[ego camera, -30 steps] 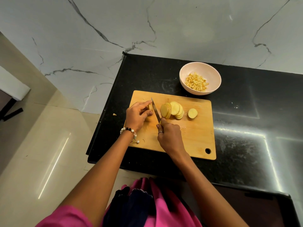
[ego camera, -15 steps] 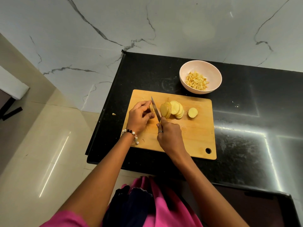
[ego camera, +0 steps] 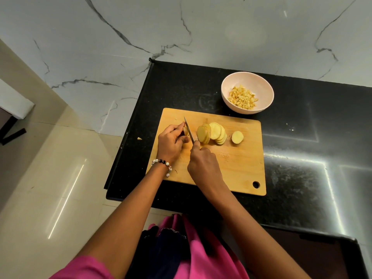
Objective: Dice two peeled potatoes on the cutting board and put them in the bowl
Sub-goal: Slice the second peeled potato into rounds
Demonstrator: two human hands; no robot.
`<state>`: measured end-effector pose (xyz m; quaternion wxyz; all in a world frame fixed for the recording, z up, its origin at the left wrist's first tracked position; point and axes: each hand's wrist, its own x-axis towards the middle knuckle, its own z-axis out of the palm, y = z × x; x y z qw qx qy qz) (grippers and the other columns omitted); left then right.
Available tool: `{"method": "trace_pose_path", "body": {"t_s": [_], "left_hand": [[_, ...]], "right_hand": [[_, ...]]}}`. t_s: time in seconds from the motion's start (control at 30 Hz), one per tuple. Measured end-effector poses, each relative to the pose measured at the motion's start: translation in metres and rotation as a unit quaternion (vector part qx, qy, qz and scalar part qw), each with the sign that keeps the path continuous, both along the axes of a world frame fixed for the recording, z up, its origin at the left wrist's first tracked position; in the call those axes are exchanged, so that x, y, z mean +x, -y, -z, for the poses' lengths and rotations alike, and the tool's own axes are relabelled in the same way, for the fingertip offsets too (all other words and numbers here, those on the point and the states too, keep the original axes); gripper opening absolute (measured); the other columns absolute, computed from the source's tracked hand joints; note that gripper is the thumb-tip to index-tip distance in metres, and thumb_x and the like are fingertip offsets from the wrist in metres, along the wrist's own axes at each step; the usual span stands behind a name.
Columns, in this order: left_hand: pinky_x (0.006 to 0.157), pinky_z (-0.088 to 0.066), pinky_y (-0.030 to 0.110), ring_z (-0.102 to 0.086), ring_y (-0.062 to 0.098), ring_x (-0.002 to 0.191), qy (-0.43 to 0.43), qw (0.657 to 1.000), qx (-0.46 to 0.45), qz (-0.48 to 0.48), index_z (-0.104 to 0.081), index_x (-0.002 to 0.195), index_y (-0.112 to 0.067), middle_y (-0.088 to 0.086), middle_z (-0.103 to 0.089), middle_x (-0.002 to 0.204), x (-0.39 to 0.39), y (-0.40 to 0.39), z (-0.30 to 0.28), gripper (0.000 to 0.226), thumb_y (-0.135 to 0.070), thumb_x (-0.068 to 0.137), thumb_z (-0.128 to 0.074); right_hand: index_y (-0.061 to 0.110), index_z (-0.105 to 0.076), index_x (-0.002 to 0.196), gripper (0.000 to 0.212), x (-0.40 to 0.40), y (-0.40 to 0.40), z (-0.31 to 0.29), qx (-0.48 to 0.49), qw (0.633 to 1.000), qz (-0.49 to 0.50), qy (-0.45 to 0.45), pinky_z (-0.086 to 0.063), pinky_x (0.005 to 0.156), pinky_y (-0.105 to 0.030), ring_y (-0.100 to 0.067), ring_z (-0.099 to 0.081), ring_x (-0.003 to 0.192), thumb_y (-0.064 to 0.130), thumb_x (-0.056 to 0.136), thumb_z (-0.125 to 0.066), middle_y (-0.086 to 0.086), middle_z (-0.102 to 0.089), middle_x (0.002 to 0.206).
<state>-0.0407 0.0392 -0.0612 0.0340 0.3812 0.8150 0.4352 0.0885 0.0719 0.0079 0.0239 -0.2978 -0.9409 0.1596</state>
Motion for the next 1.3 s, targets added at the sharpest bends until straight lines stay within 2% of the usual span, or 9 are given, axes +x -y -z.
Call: {"method": "trace_pose_path", "body": {"t_s": [0.13, 0.3, 0.47, 0.6, 0.7, 0.93, 1.1, 1.17, 1.3], "left_hand": [[0.078, -0.045, 0.013, -0.058, 0.016, 0.090, -0.008, 1.000, 0.008, -0.003, -0.060, 0.122, 0.000, 0.014, -0.066, 0.102, 0.001, -0.001, 0.000, 0.043, -0.001, 0.080, -0.069], [0.077, -0.048, 0.020, -0.062, 0.022, 0.089, -0.014, 1.000, 0.014, -0.002, -0.062, 0.119, 0.001, 0.016, -0.066, 0.100, 0.000, -0.002, 0.001, 0.042, -0.001, 0.078, -0.070], [0.079, -0.043, 0.007, -0.058, 0.013, 0.089, -0.012, 1.000, 0.018, -0.002, -0.062, 0.120, -0.001, 0.014, -0.066, 0.100, 0.003, -0.002, 0.000, 0.042, 0.000, 0.078, -0.070], [0.079, -0.043, 0.011, -0.062, 0.020, 0.091, -0.007, 1.000, 0.011, -0.002, -0.063, 0.119, -0.002, 0.013, -0.067, 0.101, 0.001, 0.000, 0.000, 0.041, -0.003, 0.079, -0.070], [0.080, -0.039, 0.003, -0.060, 0.018, 0.092, -0.009, 1.000, 0.009, -0.007, -0.064, 0.118, -0.002, 0.013, -0.067, 0.102, 0.001, 0.000, 0.002, 0.040, -0.004, 0.079, -0.070], [0.079, -0.035, -0.005, -0.053, 0.007, 0.096, 0.027, 1.000, 0.003, -0.015, -0.059, 0.124, -0.005, 0.009, -0.065, 0.110, 0.001, 0.001, 0.001, 0.043, -0.008, 0.083, -0.069], [0.081, -0.033, -0.006, -0.050, 0.006, 0.101, 0.035, 0.999, -0.001, -0.003, -0.058, 0.126, -0.007, 0.007, -0.063, 0.116, -0.001, 0.002, 0.001, 0.045, -0.011, 0.083, -0.070], [0.082, -0.033, -0.006, -0.049, 0.006, 0.103, 0.036, 0.999, -0.004, -0.001, -0.058, 0.127, -0.008, 0.007, -0.061, 0.119, -0.002, 0.002, 0.001, 0.045, -0.011, 0.083, -0.070], [0.081, -0.036, -0.005, -0.050, 0.004, 0.102, 0.051, 0.999, -0.001, -0.001, -0.057, 0.128, -0.009, 0.005, -0.060, 0.120, -0.001, 0.002, 0.002, 0.046, -0.008, 0.084, -0.068]], "right_hand": [[-0.006, -0.038, 0.132, 0.038, -0.005, 0.003, -0.005, 0.037, 0.999, -0.005, -0.005, -0.032, 0.061, -0.033, -0.038, -0.061, 0.087, -0.002, 0.096, -0.027, -0.022, -0.059, 0.101], [-0.010, -0.046, 0.123, 0.034, -0.016, -0.004, -0.007, 0.004, 0.999, -0.018, -0.032, -0.032, 0.060, -0.033, -0.041, -0.061, 0.085, -0.005, 0.094, -0.030, -0.027, -0.060, 0.098], [-0.011, -0.042, 0.128, 0.037, -0.002, 0.004, -0.007, -0.002, 1.000, -0.016, -0.017, -0.031, 0.060, -0.036, -0.043, -0.060, 0.082, -0.007, 0.093, -0.030, -0.027, -0.059, 0.097], [-0.008, -0.045, 0.126, 0.035, -0.012, 0.003, -0.002, -0.003, 1.000, -0.019, -0.012, -0.032, 0.063, -0.033, -0.040, -0.059, 0.088, -0.004, 0.095, -0.028, -0.023, -0.058, 0.102], [-0.005, -0.046, 0.122, 0.032, -0.008, 0.005, 0.004, -0.015, 1.000, -0.015, -0.005, -0.032, 0.061, -0.032, -0.038, -0.059, 0.087, -0.002, 0.096, -0.027, -0.022, -0.057, 0.101], [-0.004, -0.019, 0.146, 0.050, 0.020, 0.011, 0.028, -0.011, 0.999, 0.031, 0.035, -0.038, 0.065, -0.037, -0.039, -0.059, 0.089, 0.000, 0.097, -0.026, -0.023, -0.056, 0.110], [0.001, -0.029, 0.144, 0.050, 0.023, 0.003, 0.032, -0.068, 0.995, 0.074, 0.007, -0.047, 0.077, -0.040, -0.037, -0.059, 0.095, 0.005, 0.094, -0.035, -0.021, -0.061, 0.112], [0.002, -0.039, 0.138, 0.045, 0.024, 0.001, 0.030, -0.092, 0.991, 0.088, -0.027, -0.049, 0.074, -0.038, -0.037, -0.060, 0.093, 0.006, 0.093, -0.039, -0.020, -0.064, 0.108], [0.001, -0.052, 0.122, 0.029, 0.018, -0.001, 0.020, -0.114, 0.987, 0.077, -0.088, -0.034, 0.059, -0.031, -0.038, -0.060, 0.080, 0.006, 0.095, -0.043, -0.020, -0.066, 0.092]]}}
